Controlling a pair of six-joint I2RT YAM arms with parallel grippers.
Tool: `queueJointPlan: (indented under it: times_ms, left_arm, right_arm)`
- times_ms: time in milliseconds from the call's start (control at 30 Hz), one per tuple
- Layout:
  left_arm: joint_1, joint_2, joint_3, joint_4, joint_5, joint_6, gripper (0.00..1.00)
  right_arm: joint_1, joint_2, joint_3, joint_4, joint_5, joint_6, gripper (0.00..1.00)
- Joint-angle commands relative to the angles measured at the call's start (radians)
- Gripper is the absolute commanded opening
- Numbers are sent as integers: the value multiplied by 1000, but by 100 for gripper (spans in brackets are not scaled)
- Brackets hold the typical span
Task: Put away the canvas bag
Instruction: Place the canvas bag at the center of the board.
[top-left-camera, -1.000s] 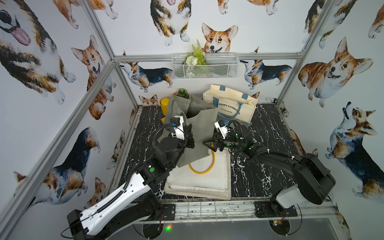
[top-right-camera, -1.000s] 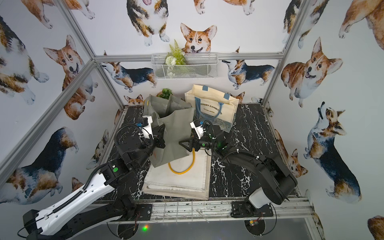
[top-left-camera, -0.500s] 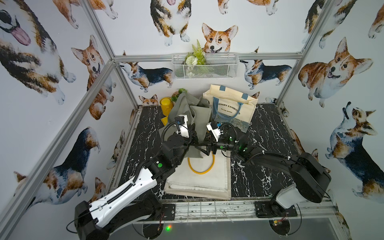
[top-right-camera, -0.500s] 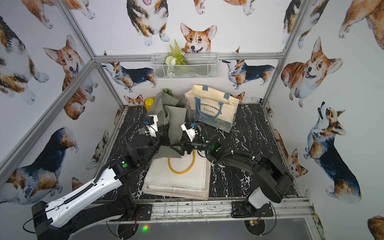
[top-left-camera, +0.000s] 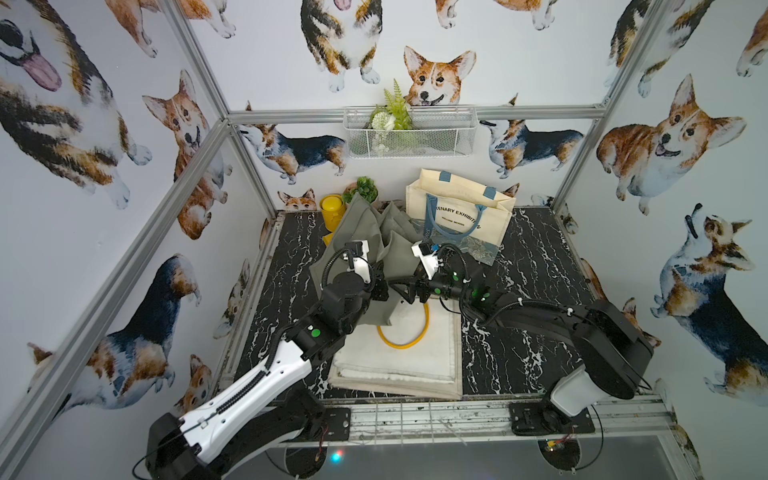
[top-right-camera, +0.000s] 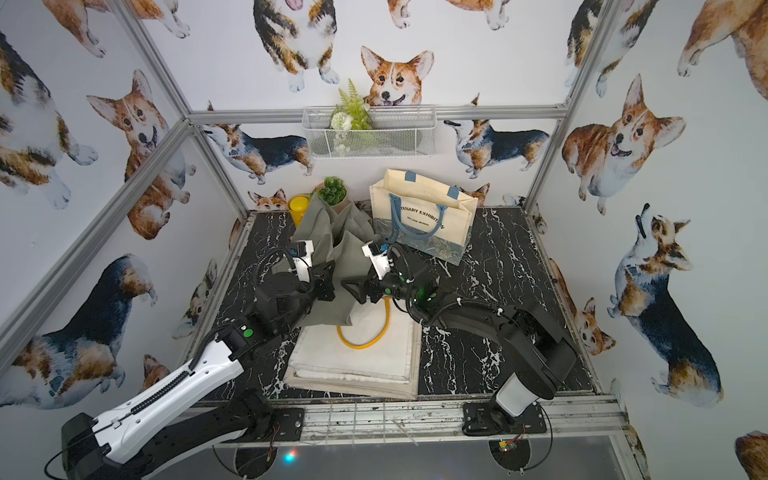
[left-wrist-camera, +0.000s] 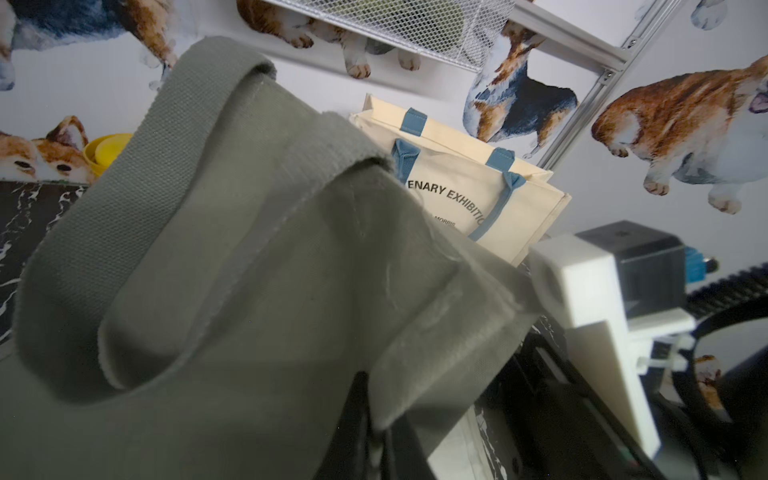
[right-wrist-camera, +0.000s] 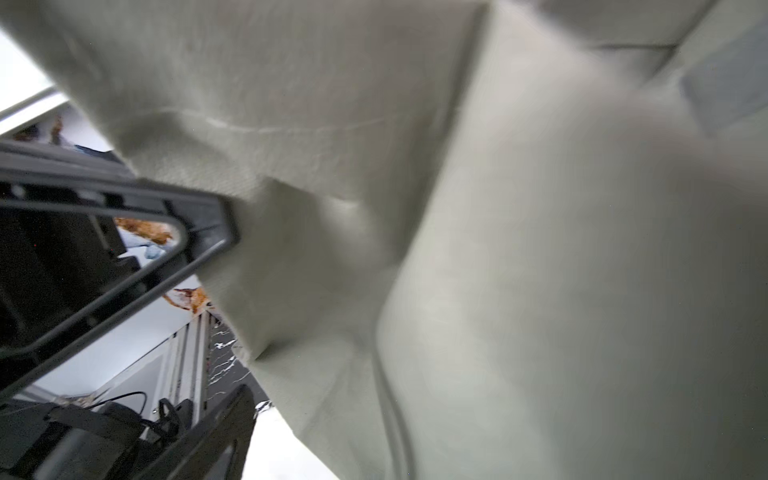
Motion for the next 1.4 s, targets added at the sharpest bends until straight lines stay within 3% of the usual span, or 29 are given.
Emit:
queueJointPlan:
  times_ms: [0,133,300,567,667,800,900,1000,1133,1367]
  left_arm:
    - [14,-70,-37,-71,9,-57,19]
    - [25,-141,-61,-158,2,-60,28]
    - [41,-218,-77,-251,-13,-37,45]
    - [88,-196,-67,-292,30,61,63]
    - [120,-158,-56,-280,104,65,58]
    - [126,-159,-45,-241,165,52,41]
    - [127,-168,-14,-240,220,37,33]
    - [125,-167,6,-230,284,-22,32]
    - [104,-150,-20,-172,341,-73,44]
    - [91,-186,-39,-188,280,-15,70]
  right_arm:
    - [-38,-8,2,-11,93,-40,83]
    - [-85,35,12,83,-33,4,70]
    - [-93,135,74,192,-231,93,64]
    - [-87,224,140,247,-252,154,39]
    - [-78,221,173,180,-259,112,20]
    - [-62,170,215,29,-278,-5,0]
    - [-64,104,237,-84,-296,-85,0]
    - [-78,49,290,-283,-379,-242,0]
    - [-120,26,326,-500,-457,-429,0]
    - [-163,14,222,-432,-506,-461,0]
